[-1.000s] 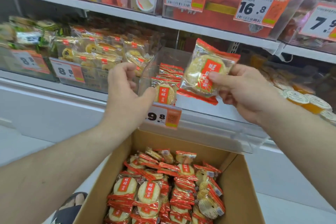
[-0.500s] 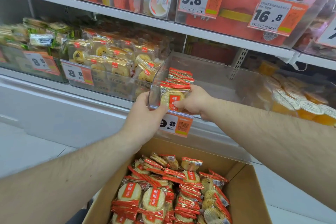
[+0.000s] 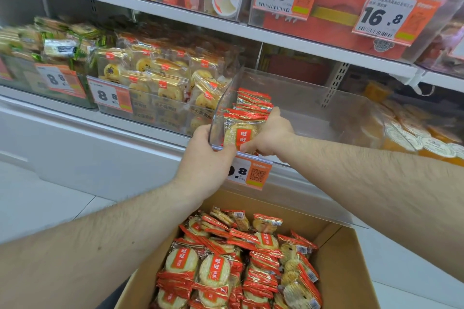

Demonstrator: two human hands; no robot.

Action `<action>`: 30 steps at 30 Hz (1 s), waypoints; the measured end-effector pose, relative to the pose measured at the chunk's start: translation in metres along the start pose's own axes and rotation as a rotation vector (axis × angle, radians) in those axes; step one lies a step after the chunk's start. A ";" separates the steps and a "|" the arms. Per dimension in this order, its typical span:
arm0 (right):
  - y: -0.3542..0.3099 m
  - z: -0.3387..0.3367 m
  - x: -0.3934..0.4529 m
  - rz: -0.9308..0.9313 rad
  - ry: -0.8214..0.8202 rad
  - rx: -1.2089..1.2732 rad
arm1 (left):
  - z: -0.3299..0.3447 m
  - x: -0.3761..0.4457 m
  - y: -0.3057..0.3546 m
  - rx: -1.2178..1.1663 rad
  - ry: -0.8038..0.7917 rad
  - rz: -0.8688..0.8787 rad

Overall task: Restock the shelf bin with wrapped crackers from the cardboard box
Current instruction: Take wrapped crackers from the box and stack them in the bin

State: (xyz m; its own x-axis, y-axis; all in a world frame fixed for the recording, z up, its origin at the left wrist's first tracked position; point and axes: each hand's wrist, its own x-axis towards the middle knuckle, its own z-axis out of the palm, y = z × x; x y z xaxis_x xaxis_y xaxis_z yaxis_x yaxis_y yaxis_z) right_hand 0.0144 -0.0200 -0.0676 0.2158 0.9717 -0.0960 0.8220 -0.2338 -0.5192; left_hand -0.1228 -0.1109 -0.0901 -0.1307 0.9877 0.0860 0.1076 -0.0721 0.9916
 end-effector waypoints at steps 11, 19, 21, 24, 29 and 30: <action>-0.007 -0.011 -0.008 -0.024 -0.151 0.009 | 0.003 0.000 0.006 0.005 0.010 0.000; -0.003 -0.038 -0.026 0.028 -0.161 0.135 | -0.003 0.001 0.004 0.327 0.233 0.319; 0.004 -0.048 -0.045 -0.103 0.006 0.007 | -0.006 -0.005 0.008 0.393 0.208 0.665; 0.024 -0.050 -0.078 -0.465 0.383 -0.072 | -0.001 -0.022 0.005 0.382 -0.119 0.792; 0.081 -0.003 -0.126 -0.797 0.424 0.074 | 0.015 -0.042 -0.011 0.554 -0.510 0.536; 0.094 0.009 -0.130 -0.742 0.350 0.053 | 0.017 -0.042 -0.017 0.639 -0.591 0.512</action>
State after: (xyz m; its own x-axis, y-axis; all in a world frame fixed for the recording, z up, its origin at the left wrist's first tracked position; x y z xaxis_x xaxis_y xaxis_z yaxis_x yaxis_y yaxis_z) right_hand 0.0594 -0.1677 -0.1117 -0.2152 0.8044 0.5537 0.7914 0.4759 -0.3838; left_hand -0.1023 -0.1487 -0.1117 0.5698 0.7819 0.2528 0.5447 -0.5897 0.5963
